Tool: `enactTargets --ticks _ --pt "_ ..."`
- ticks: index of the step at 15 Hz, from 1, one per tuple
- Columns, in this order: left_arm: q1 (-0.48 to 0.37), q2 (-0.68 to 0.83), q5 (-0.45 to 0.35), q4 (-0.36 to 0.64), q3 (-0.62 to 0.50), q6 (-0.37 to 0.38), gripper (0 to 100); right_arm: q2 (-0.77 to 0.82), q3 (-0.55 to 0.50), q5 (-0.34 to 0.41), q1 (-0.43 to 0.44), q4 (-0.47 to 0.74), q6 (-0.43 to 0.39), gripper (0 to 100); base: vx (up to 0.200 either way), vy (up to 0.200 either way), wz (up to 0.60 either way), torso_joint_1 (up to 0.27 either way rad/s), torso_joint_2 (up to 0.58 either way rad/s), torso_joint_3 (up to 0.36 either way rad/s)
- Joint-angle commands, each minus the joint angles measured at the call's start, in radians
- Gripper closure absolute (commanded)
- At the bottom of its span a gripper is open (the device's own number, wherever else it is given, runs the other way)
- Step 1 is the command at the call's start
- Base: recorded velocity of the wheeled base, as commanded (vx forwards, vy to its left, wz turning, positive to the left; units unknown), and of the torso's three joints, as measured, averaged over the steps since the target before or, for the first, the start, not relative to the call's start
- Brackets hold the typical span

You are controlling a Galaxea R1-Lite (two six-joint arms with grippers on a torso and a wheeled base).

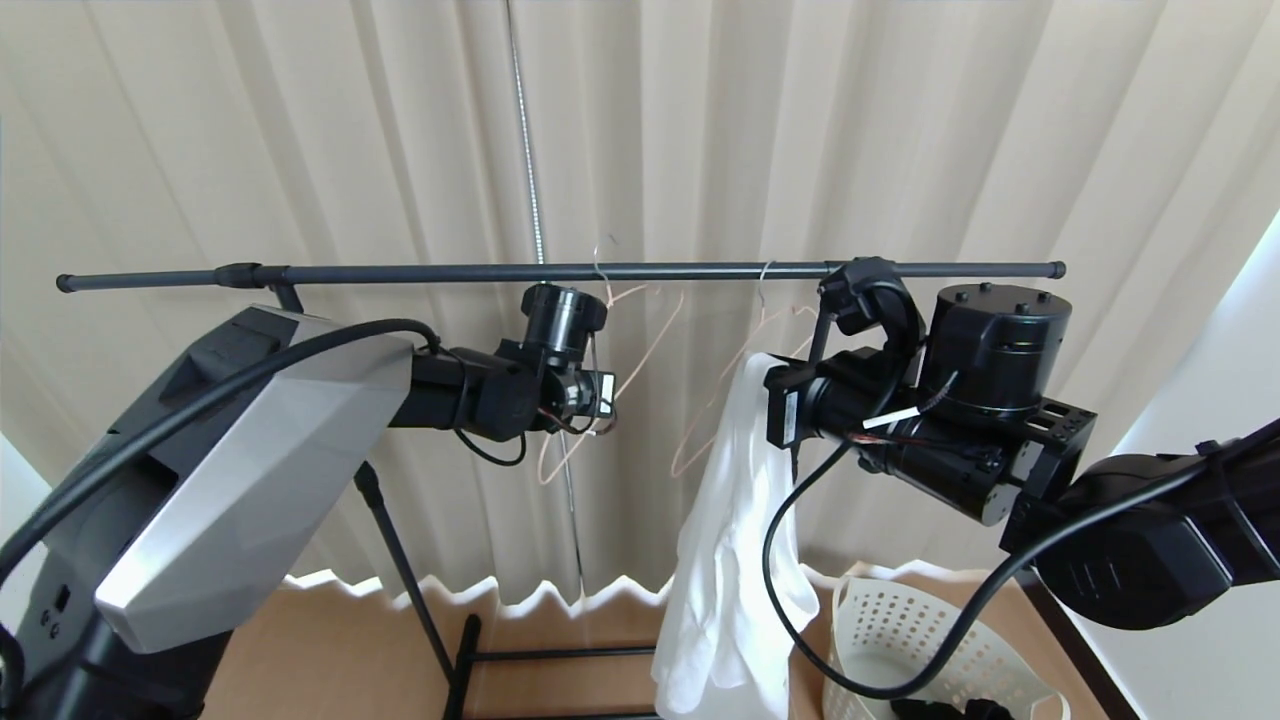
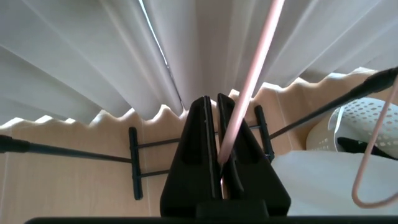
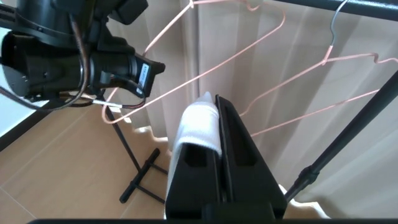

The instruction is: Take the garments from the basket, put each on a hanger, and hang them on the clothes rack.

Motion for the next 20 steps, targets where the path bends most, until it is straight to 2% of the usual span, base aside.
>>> enactTargets --ticks 1,6,10,11,13,15,18,19,20 --pt "-0.018 -0.108 -0.002 -0.009 0.118 -0.006 100 -0.003 0.0 0.0 0.0 0.0 0.0 100 0.0 0.0 0.0 0.0 0.0 0.0" --pt "-0.053 -0.313 -0.003 -0.101 0.403 -0.024 100 -0.007 0.001 0.0 0.0 0.0 0.0 100 0.0 0.0 0.0 0.0 0.0 0.0" --pt "-0.07 -0.47 -0.003 -0.217 0.684 -0.021 100 -0.016 0.004 0.0 0.003 -0.002 -0.008 100 0.0 0.0 0.0 0.0 0.0 0.0" --pt "-0.081 -0.539 -0.009 -0.262 0.797 -0.018 100 -0.016 0.012 -0.006 0.003 -0.005 -0.032 100 0.0 0.0 0.0 0.0 0.0 0.0" --pt "-0.099 -0.618 -0.009 -0.299 0.926 -0.018 100 -0.015 0.012 -0.072 0.011 -0.008 -0.041 100 0.0 0.0 0.0 0.0 0.0 0.0" --pt "-0.11 -0.691 -0.014 -0.332 1.032 -0.009 100 -0.016 0.007 -0.087 0.045 -0.008 -0.043 100 0.0 0.0 0.0 0.0 0.0 0.0" --pt "-0.11 -0.746 -0.052 -0.489 1.228 0.005 100 -0.024 0.021 -0.187 0.08 -0.01 -0.097 100 0.0 0.0 0.0 0.0 0.0 0.0" --pt "-0.111 -0.746 -0.052 -0.566 1.284 0.02 100 -0.024 0.015 -0.208 0.077 -0.008 -0.118 100 0.0 0.0 0.0 0.0 0.0 0.0" --pt "-0.113 -0.746 -0.054 -0.59 1.3 0.029 100 -0.024 0.012 -0.212 0.074 -0.008 -0.12 100 0.0 0.0 0.0 0.0 0.0 0.0"
